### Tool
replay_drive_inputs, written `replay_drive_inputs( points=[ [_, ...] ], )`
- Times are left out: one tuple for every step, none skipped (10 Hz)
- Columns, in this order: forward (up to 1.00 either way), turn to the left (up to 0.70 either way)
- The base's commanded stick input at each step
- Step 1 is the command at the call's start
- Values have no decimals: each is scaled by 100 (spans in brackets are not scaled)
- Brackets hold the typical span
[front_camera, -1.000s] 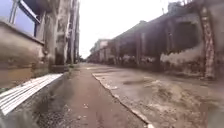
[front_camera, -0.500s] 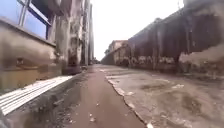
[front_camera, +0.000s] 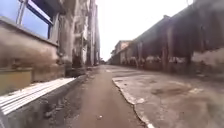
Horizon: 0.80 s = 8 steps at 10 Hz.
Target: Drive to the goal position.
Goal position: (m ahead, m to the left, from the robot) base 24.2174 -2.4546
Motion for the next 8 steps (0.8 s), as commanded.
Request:
replay_drive_inputs(
  points=[
    [70,0],
    [70,0],
    [70,0],
    [70,0],
    [70,0],
    [70,0],
    [70,4],
    [70,13]
  ],
)
